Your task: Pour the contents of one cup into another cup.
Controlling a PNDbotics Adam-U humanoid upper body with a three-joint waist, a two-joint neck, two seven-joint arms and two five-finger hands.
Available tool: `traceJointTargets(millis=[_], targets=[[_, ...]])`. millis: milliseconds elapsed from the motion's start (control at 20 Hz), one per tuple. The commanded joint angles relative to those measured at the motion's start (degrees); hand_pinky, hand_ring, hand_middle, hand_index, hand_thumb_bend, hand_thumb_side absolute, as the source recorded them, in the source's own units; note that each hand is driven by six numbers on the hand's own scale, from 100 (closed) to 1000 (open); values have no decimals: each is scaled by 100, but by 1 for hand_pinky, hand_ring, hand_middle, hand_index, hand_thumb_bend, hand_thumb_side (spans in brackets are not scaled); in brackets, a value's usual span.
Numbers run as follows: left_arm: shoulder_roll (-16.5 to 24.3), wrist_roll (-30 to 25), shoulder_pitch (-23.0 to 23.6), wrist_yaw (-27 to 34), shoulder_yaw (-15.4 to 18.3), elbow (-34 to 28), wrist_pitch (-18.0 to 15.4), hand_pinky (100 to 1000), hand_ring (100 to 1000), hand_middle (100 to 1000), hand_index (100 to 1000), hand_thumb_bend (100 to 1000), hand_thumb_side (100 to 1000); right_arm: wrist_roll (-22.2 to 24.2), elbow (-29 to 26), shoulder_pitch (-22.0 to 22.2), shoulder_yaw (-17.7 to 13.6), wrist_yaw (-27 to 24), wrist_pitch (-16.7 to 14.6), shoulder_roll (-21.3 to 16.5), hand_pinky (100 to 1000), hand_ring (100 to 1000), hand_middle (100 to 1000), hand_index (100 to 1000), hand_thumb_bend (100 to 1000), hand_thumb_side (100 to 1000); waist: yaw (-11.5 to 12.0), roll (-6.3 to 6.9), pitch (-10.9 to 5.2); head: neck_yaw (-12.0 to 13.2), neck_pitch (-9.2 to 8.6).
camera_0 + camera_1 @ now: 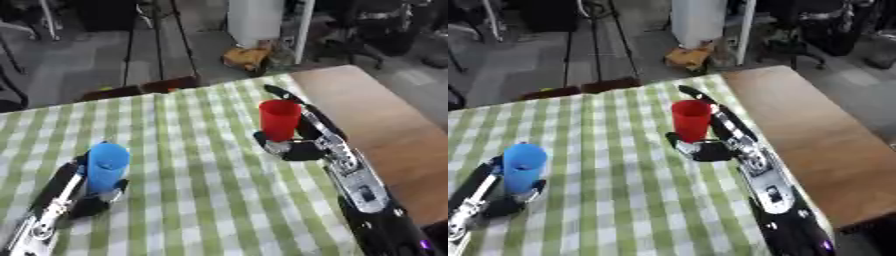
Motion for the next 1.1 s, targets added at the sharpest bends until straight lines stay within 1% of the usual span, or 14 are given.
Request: traceJointTargets(millis=[50, 450, 750, 900, 950, 1100], targets=[[230, 10, -31, 217, 34, -300, 76, 578, 509, 533, 772, 100, 392, -9, -163, -125, -22, -39, 15, -77, 736, 290, 482, 987, 141, 100, 2, 4, -70, -27, -21], [689, -368, 176, 492, 66, -1175, 402, 581, 512, 531, 777, 100, 347, -10, -113, -126, -5, -3, 23, -127, 736, 286, 479, 985, 146, 100, 80, 40, -104, -101, -14], [955, -641, 198, 762, 53, -1729, 658, 579, 510, 526, 774, 100, 317, 15, 96, -198, 118, 160, -102, -189, 734, 280, 476, 983, 147, 100, 217, 90, -151, -166, -2], [1049, -755, 165, 863, 25, -1963, 799, 578, 508, 522, 771, 100, 302, -51, 206, -272, 206, 307, -189, -225, 731, 277, 469, 978, 144, 100, 298, 140, -161, -221, -4], [1068, -785, 158, 890, 16, -2025, 839, 577, 508, 523, 771, 100, 311, -88, 242, -293, 235, 371, -222, -232, 731, 276, 469, 977, 143, 100, 320, 154, -163, -240, -5], [1130, -880, 122, 1020, -17, -2182, 944, 578, 508, 522, 770, 100, 305, -265, 373, -371, 345, 676, -339, -254, 730, 275, 471, 976, 142, 100, 394, 204, -173, -289, -5]])
